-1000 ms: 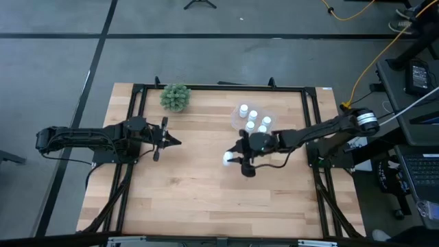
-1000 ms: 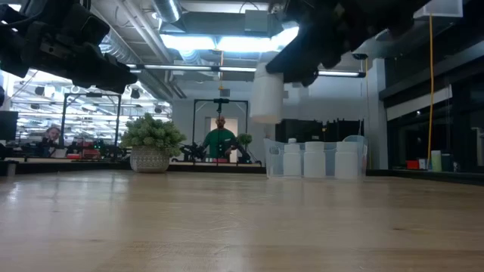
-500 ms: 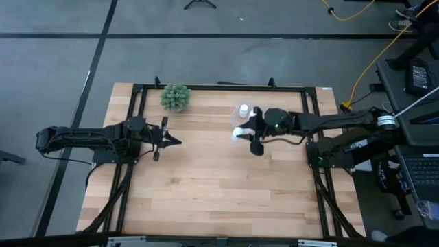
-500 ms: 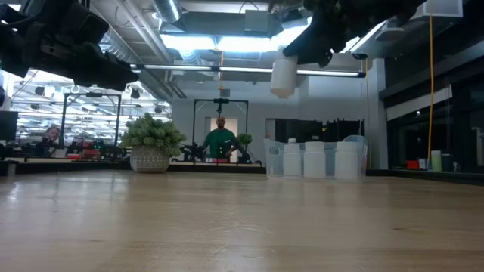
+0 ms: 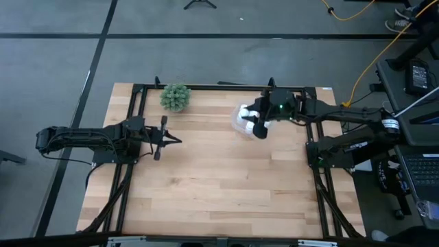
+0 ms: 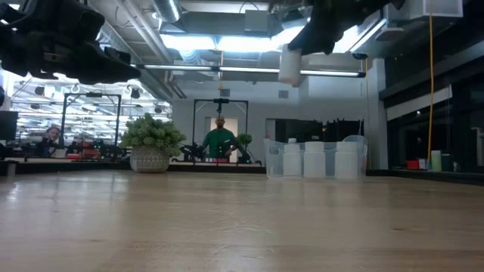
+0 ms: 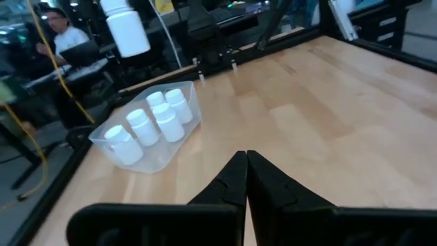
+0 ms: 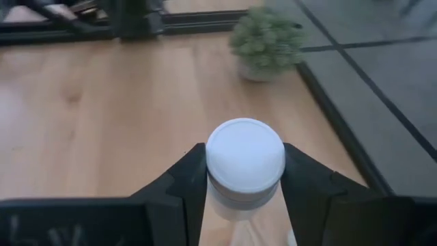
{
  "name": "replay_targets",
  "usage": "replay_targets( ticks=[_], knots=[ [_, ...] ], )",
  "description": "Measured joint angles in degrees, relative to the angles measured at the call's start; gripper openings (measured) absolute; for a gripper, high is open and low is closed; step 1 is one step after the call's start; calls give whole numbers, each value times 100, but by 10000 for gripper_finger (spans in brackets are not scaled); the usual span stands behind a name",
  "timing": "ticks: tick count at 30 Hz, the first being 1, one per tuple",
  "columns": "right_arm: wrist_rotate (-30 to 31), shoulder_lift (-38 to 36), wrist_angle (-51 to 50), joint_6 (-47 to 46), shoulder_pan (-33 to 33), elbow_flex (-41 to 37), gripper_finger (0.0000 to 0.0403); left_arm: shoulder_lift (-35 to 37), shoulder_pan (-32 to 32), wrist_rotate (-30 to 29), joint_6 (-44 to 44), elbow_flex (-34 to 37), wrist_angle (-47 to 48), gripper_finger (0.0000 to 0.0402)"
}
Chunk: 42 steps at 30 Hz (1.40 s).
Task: Pick and place pill bottles into a basket
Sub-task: Put the white pill bottle into the transparent bin
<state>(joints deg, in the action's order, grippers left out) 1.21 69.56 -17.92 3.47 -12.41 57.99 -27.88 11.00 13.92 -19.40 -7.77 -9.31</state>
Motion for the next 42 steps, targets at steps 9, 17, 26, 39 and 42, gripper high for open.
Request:
replay_targets(
  ticks=[9,17,26,39,42],
  knots=[
    [662,8,-8,-457,-611,-8,148,0,0,-1001,174,0,-10,2],
    [663,248,44,-311,-651,-15,148,0,0,-1140,171,0,-7,2],
    [471,768,214,-131,-660,-17,148,-1,0,-1140,171,0,2,2],
    [478,953,1206,-465,-695,-749,148,0,-1,-1138,167,0,2,2],
    [519,984,1304,-515,-695,-954,148,-2,0,-1137,167,0,2,2]
  ],
)
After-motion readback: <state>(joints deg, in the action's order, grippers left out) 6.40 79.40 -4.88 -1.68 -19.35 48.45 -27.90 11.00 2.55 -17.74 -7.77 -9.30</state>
